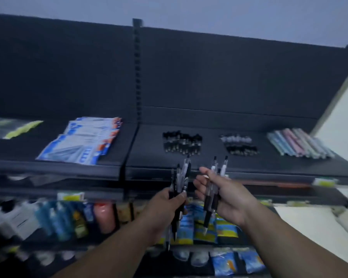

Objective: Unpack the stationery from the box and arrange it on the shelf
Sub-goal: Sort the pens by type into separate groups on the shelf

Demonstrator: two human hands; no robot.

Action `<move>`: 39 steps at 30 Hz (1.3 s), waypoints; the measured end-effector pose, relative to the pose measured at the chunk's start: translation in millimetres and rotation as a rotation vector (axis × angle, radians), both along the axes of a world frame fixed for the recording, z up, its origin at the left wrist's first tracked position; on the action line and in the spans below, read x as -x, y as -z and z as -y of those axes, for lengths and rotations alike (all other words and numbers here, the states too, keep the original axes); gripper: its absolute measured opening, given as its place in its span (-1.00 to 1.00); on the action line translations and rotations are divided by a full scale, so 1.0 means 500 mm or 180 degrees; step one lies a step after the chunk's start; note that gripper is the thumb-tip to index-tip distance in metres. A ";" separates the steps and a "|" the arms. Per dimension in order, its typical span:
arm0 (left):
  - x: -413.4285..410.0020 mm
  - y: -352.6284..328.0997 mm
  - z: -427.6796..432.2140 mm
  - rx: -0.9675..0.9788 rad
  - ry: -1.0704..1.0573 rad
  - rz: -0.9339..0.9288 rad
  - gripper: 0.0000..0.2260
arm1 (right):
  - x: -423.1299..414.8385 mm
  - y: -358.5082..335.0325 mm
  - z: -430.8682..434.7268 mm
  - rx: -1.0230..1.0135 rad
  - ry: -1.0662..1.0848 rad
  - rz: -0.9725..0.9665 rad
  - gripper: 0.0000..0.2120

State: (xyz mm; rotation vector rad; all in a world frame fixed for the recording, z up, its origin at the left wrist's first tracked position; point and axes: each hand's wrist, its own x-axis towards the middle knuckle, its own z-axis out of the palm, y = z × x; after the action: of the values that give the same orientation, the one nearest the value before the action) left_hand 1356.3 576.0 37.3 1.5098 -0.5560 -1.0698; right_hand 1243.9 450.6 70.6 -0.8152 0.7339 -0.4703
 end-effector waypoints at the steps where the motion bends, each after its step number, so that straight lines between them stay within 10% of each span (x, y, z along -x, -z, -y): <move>1: 0.013 -0.001 0.022 -0.0001 0.0034 0.0016 -0.89 | 0.021 -0.001 0.015 0.0044 0.0068 0.0030 -0.78; 23: -0.205 -0.055 0.457 0.0031 0.0279 0.0236 -0.82 | -0.112 -0.040 0.541 0.0935 0.0861 -0.1581 -0.86; 39: -0.083 -0.039 0.658 -0.0191 -0.0157 0.0108 -0.85 | -0.094 -0.021 0.762 0.2240 -0.0651 -0.3148 -0.60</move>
State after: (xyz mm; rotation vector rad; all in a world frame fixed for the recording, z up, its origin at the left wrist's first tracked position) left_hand 1397.7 247.2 56.9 1.5887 -0.5117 -1.0325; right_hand 1290.8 69.8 81.3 -1.8190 1.4001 -0.0944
